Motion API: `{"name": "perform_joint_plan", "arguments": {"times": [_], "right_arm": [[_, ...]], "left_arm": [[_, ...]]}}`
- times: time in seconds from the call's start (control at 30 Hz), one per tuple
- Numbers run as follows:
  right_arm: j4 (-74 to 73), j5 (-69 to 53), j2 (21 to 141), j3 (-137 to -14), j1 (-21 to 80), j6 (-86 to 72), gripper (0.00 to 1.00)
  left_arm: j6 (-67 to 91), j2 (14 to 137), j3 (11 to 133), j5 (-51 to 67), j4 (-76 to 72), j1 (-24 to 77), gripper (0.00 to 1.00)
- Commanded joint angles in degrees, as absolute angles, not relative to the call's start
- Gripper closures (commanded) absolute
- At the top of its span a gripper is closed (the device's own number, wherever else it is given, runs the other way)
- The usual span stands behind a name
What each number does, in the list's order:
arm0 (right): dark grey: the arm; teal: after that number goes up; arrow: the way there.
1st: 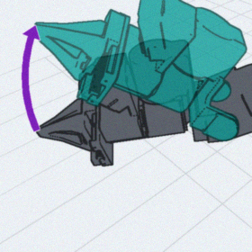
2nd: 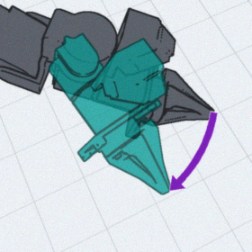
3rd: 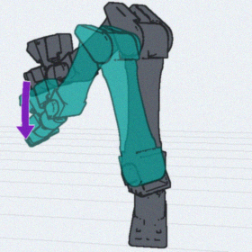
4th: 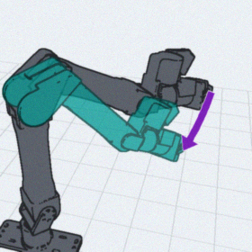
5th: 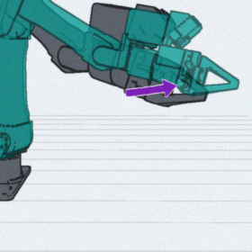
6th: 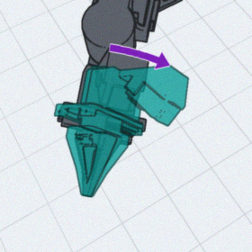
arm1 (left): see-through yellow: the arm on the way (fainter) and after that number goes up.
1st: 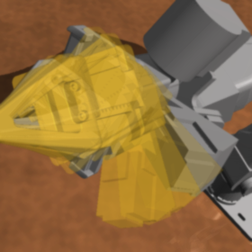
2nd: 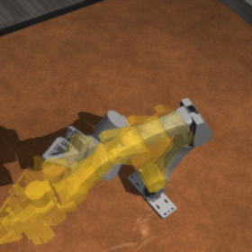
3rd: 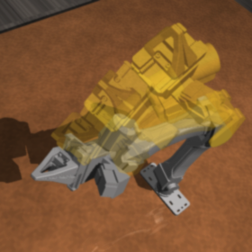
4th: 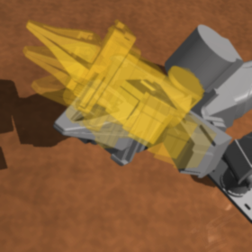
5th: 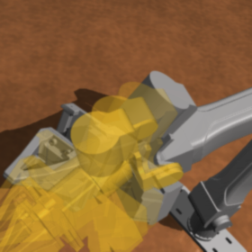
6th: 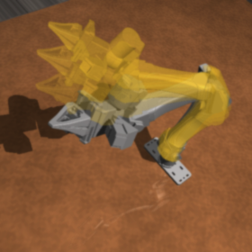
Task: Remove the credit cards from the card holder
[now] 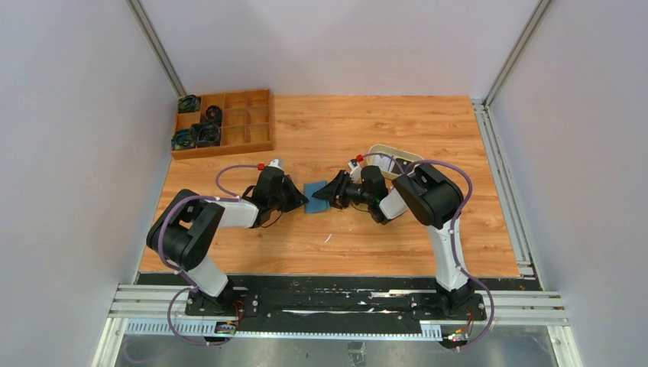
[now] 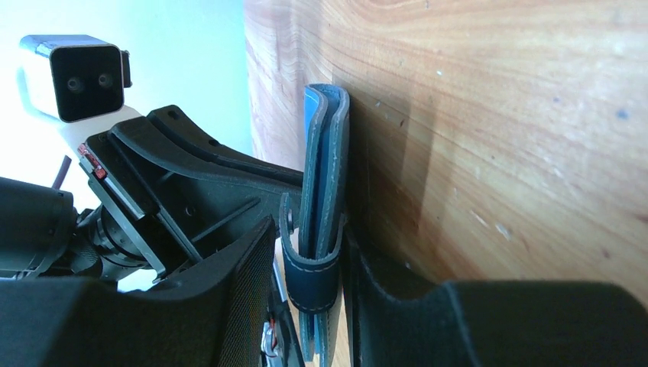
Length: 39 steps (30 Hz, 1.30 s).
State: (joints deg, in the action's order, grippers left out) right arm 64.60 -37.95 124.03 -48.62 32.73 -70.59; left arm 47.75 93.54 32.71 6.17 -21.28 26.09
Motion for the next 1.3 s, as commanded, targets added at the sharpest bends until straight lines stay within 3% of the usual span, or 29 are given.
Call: {"name": "perform_joint_plan", "arguments": {"times": [0.0,0.4,1.27], "right_arm": [[70.1,-33.5,124.0,-45.7,33.2,-73.7,0.59],[79.1,-30.7,123.1,-42.3,32.6,-77.0,0.59],[67.5,-22.4,120.0,-44.5,32.7,-77.1,0.59]], "left_arm": [[43.4,98.4,29.0,0.5,-6.0,26.0,1.0],[43.3,98.8,29.1,0.5,-5.9,26.0,1.0],[43.1,99.1,29.5,0.8,-5.9,26.0,1.0]]}}
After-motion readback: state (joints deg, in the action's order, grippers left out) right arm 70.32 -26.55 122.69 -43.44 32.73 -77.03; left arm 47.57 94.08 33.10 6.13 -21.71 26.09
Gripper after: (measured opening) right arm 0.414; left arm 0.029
